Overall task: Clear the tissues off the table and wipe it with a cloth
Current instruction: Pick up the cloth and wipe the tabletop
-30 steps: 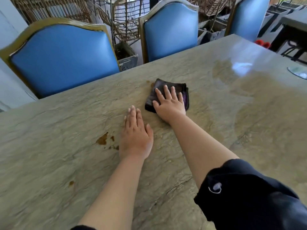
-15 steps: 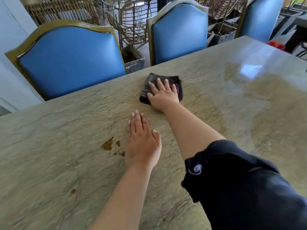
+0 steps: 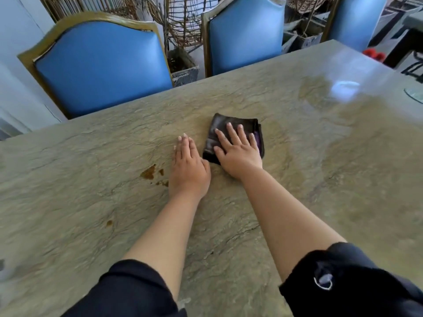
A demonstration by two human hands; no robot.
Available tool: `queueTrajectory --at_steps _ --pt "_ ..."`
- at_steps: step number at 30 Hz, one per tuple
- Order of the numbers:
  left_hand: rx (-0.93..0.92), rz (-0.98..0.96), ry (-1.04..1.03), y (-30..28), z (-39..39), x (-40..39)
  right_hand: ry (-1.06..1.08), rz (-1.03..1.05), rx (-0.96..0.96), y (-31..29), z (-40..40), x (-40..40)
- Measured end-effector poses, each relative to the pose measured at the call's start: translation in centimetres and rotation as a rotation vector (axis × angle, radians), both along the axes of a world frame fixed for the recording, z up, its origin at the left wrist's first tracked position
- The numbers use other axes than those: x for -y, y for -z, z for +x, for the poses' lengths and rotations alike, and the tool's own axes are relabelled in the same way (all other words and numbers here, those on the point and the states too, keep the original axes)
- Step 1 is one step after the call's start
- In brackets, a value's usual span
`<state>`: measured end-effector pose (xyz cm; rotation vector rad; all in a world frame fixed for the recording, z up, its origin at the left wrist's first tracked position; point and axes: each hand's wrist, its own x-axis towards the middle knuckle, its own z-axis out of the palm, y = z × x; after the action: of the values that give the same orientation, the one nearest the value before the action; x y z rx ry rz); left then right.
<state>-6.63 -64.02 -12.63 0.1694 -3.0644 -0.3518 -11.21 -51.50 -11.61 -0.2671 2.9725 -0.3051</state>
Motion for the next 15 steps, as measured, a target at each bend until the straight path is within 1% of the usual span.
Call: queueTrajectory --at_steps 2,4,5,8,9,10,11,13,14,15 --pt "-0.001 0.003 0.005 -0.1 0.1 0.0 -0.128 -0.021 -0.026 0.1 2.5 -1.3" --pt "-0.007 -0.005 0.007 -0.1 0.1 0.1 -0.148 -0.018 -0.037 0.3 4.0 -3.9" --pt "-0.009 -0.007 0.0 -0.1 0.1 0.1 -0.085 -0.005 -0.039 0.4 4.5 -5.1" --pt "-0.011 -0.02 -0.009 0.0 0.0 -0.1 0.273 0.018 -0.019 0.7 5.4 -5.5" --pt "-0.011 -0.022 -0.011 0.1 -0.1 -0.1 0.344 0.01 -0.01 0.7 5.8 -4.4" --pt "-0.011 -0.015 -0.012 0.2 -0.2 0.0 0.358 -0.003 -0.01 0.6 6.4 -3.1" --pt "-0.01 -0.001 -0.007 0.4 -0.4 0.1 0.315 -0.02 -0.02 0.4 7.2 -1.9" --pt "0.001 0.062 0.001 0.2 -0.6 0.4 0.127 -0.049 -0.018 0.1 9.2 -0.7" --pt "0.014 0.125 0.001 -0.2 -0.6 0.6 0.025 -0.078 0.004 -0.1 10.0 -0.9" --pt "0.035 0.235 -0.013 -0.7 -0.6 0.8 -0.055 -0.142 0.038 -0.5 10.6 -1.4"
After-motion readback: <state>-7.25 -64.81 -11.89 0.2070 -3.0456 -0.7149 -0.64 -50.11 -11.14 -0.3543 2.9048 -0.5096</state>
